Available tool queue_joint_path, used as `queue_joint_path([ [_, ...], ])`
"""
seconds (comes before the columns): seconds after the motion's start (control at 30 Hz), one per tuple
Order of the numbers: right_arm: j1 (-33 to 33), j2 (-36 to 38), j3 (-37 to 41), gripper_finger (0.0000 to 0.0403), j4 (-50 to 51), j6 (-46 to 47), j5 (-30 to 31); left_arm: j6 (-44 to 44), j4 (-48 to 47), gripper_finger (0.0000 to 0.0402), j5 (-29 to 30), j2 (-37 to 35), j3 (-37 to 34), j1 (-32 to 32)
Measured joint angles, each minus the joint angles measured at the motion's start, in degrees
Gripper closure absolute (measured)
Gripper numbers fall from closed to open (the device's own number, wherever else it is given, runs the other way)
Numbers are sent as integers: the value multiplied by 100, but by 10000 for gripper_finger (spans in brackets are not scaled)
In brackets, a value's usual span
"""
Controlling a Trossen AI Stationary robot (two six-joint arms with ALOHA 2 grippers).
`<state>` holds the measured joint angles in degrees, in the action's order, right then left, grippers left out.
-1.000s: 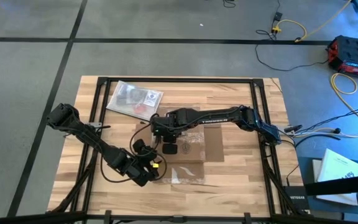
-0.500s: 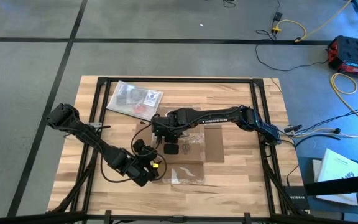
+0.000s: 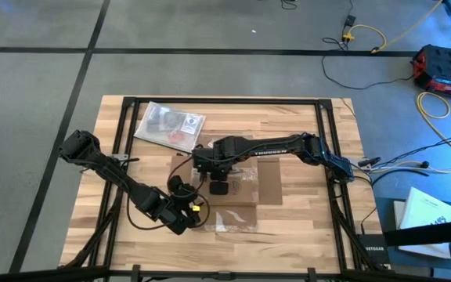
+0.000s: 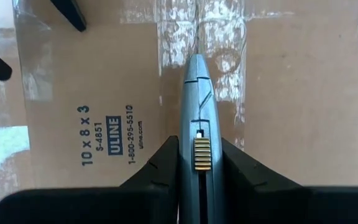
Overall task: Unpack boxes
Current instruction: Break down the box until it is fully flat
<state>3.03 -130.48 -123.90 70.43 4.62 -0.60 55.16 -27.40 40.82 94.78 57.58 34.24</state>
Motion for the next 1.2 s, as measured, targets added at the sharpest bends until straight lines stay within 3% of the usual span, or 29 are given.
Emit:
queue_joint_path([
  [1.2,112,0,2,345,627,28,217,-36,-22,163,-1,0,0,0],
])
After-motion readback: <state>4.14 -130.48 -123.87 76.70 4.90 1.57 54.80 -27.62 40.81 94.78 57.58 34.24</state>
